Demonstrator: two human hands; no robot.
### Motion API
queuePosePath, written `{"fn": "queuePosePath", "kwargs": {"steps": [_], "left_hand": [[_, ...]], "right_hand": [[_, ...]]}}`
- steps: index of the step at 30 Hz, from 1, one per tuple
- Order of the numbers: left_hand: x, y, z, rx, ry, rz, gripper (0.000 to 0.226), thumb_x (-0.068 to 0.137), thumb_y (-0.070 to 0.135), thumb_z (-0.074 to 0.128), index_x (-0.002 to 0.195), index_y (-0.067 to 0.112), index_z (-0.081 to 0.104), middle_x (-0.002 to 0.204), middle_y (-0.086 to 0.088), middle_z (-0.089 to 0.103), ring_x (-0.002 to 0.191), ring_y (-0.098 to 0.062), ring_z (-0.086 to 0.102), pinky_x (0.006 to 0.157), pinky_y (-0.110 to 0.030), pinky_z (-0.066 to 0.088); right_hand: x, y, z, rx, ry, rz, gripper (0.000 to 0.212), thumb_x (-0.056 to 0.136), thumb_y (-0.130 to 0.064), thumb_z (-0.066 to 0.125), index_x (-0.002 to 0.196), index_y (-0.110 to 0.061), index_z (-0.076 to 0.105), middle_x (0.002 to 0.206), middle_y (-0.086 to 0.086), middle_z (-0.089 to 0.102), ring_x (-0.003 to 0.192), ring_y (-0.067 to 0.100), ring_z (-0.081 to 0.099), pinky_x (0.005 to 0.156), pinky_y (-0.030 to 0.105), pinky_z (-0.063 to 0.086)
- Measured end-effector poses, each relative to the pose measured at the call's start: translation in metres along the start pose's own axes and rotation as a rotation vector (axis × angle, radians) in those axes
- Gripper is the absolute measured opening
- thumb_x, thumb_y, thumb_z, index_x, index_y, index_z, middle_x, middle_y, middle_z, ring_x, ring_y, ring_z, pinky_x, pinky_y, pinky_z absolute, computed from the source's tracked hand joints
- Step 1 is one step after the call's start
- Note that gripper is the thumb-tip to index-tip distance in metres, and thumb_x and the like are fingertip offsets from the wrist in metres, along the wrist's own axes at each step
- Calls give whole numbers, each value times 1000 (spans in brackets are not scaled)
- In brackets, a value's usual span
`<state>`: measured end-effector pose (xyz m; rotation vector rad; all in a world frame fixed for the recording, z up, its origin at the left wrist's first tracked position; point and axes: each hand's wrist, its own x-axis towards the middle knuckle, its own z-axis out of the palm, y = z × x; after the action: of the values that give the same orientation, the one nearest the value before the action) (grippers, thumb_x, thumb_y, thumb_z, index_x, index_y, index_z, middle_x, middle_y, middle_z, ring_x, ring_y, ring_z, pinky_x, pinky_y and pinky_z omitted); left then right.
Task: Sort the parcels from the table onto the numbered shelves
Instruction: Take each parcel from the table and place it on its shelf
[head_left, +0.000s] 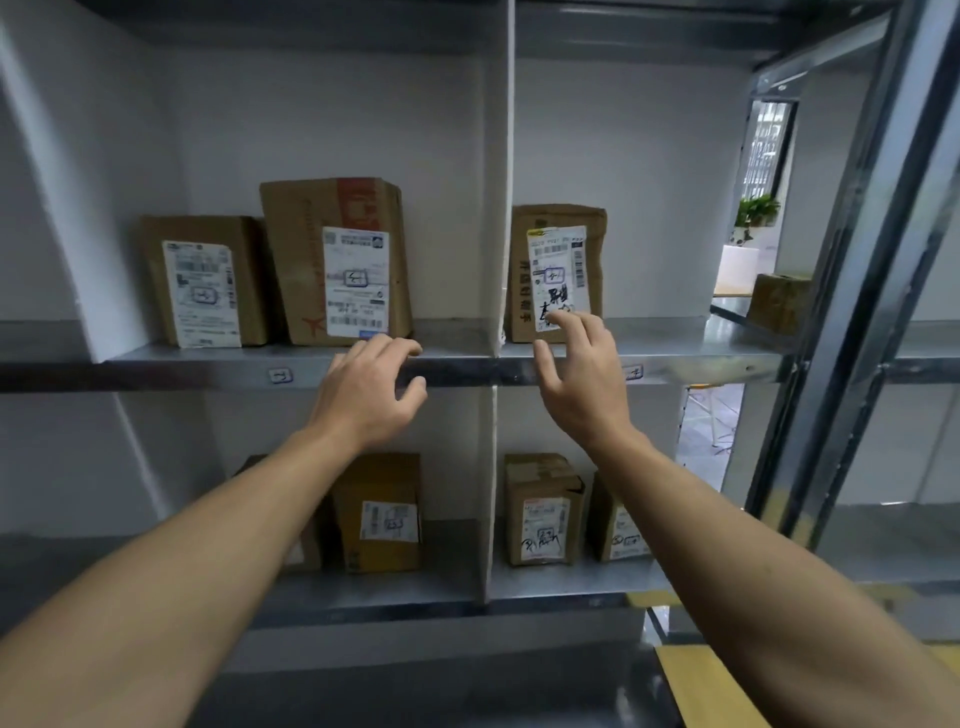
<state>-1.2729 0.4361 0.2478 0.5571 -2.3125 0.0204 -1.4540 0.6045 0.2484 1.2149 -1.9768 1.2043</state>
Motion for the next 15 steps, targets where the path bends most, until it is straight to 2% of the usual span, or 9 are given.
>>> {"fn": "queuePosePath", "kwargs": {"steps": [5,10,15], "left_hand": [[-56,-48,-35,86,-52,-50,39,89,39,56,125,21,55,118,-1,58,111,-23,52,92,-42,38],[-129,-117,-88,224,-168,-184,40,90,39,53,127,23,54,123,-3,57,113,-26,50,91,-41,37],[-230,-186,-152,375,-281,-350,43,92,40,51,132,24,50,130,-3,54,119,-28,48,96,-40,37]], "right_hand": [[-40,-60,33,3,-79,-100,38,97,-33,56,130,-15,55,125,6,56,111,21,52,93,41,49],[-88,-140,91,-58,-361,-174,42,99,-39,51,136,-18,51,132,7,55,117,26,52,96,44,47],[-148,-235,161,-94,-567,-293,39,98,-42,48,128,-17,52,126,9,56,111,34,54,83,43,46]]}}
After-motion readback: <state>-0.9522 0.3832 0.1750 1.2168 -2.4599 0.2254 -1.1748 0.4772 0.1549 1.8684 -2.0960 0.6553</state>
